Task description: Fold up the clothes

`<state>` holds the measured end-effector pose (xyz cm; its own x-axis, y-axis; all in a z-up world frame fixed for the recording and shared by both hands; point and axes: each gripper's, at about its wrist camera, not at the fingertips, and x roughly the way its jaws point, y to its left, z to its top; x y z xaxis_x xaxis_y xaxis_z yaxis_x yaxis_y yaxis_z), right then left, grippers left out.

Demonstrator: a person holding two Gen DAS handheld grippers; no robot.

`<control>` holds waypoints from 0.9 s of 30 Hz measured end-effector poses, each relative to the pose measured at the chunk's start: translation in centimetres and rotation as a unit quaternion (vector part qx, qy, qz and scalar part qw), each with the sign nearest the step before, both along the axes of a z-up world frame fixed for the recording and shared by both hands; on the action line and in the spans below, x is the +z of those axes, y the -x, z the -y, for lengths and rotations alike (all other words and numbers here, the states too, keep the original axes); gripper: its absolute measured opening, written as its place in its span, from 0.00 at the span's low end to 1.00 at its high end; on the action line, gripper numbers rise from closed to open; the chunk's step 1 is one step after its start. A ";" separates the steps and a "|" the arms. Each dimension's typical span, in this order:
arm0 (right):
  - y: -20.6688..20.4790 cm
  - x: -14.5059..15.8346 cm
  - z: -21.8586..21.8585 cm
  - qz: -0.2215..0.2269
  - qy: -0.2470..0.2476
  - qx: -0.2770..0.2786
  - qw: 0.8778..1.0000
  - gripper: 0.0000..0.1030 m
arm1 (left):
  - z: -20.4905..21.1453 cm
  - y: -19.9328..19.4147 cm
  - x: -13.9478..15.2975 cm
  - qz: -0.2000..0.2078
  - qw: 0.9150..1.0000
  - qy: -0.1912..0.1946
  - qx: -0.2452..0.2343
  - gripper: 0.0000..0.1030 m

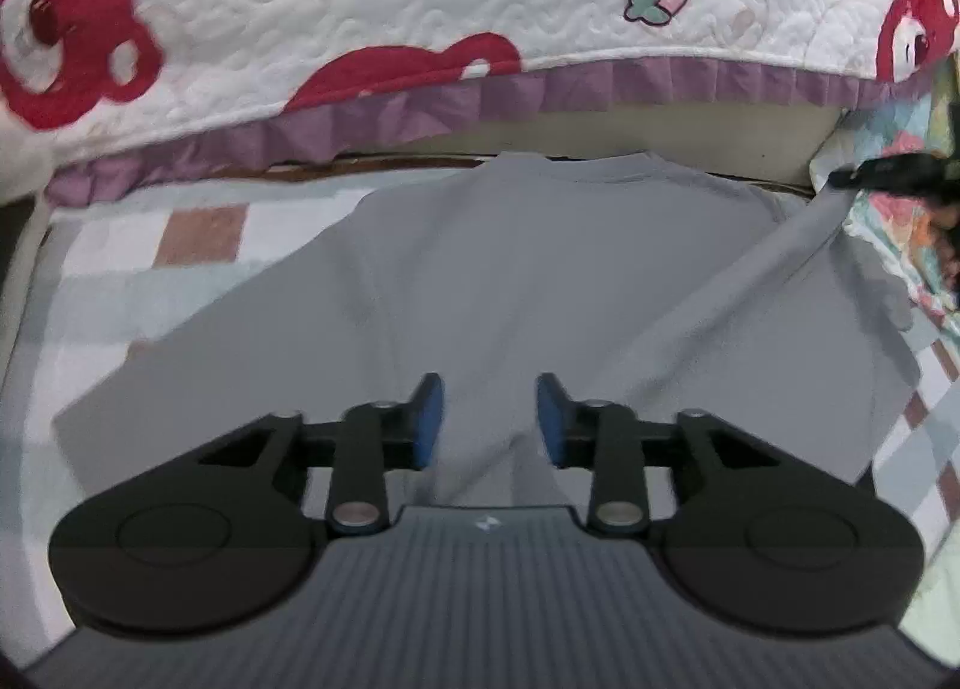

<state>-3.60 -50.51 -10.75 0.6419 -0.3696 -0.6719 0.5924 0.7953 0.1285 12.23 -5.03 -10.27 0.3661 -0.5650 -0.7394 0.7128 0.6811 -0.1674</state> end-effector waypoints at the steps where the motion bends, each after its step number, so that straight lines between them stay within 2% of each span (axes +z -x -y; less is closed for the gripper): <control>1: -0.1 -0.5 -0.2 -0.015 0.002 -0.001 1.000 0.14 | -0.4 0.6 0.1 0.003 1.000 -0.003 -0.004 0.34; 2: -0.1 -1.1 -0.5 -0.030 0.003 -0.003 1.000 0.30 | -0.7 1.5 0.3 0.011 1.000 -0.009 -0.010 0.34; 3: 0.1 -1.4 -0.6 -0.039 -0.001 -0.008 0.999 0.37 | -0.8 2.3 0.5 0.021 0.999 -0.014 -0.021 0.34; 5: 1.3 -1.9 -1.2 -0.029 -0.008 -0.009 1.000 0.45 | -1.1 4.1 0.9 0.039 0.998 -0.015 -0.057 0.34; 7: 2.6 -2.1 -1.7 -0.023 -0.019 -0.003 1.000 0.50 | -0.9 5.1 0.9 0.013 0.997 0.005 -0.082 0.37; 8: 3.3 -2.1 -2.0 -0.020 -0.021 -0.005 1.000 0.50 | -0.8 5.5 0.9 -0.003 0.996 0.017 -0.093 0.41; 11: 5.4 -2.6 -2.9 -0.006 -0.032 0.003 0.999 0.51 | 1.1 6.3 -0.3 -0.058 0.992 0.029 -0.107 0.43; 16: 6.9 -4.1 -5.2 -0.003 -0.041 0.033 0.999 0.51 | 4.3 8.5 -2.3 -0.010 0.988 -0.035 -0.147 0.51; 20: 6.2 -4.3 -8.5 -0.005 -0.014 0.120 0.993 0.52 | 4.9 8.9 -3.5 0.013 0.983 -0.064 -0.170 0.58; 21: 5.7 -4.5 -9.3 -0.010 -0.011 0.143 0.990 0.53 | 5.0 8.9 -3.7 0.012 0.982 -0.070 -0.174 0.59; 23: 4.8 -4.7 -10.8 -0.018 -0.015 0.194 0.981 0.65 | 4.9 8.6 -4.0 -0.013 0.983 -0.077 -0.166 0.58; 25: 4.1 -5.1 -12.2 -0.028 -0.021 0.234 0.972 0.66 | 4.5 8.1 -4.3 -0.037 0.984 -0.072 -0.156 0.57; 27: 3.4 -5.4 -13.6 -0.047 -0.017 0.264 0.963 0.66 | 4.4 8.0 -4.5 -0.020 0.984 -0.079 -0.157 0.53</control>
<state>-7.00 -36.89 -16.19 0.6698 0.0153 -0.7424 0.1170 0.9851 0.1258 4.18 -9.38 -14.82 0.1608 -0.5227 -0.8372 0.8871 0.4484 -0.1096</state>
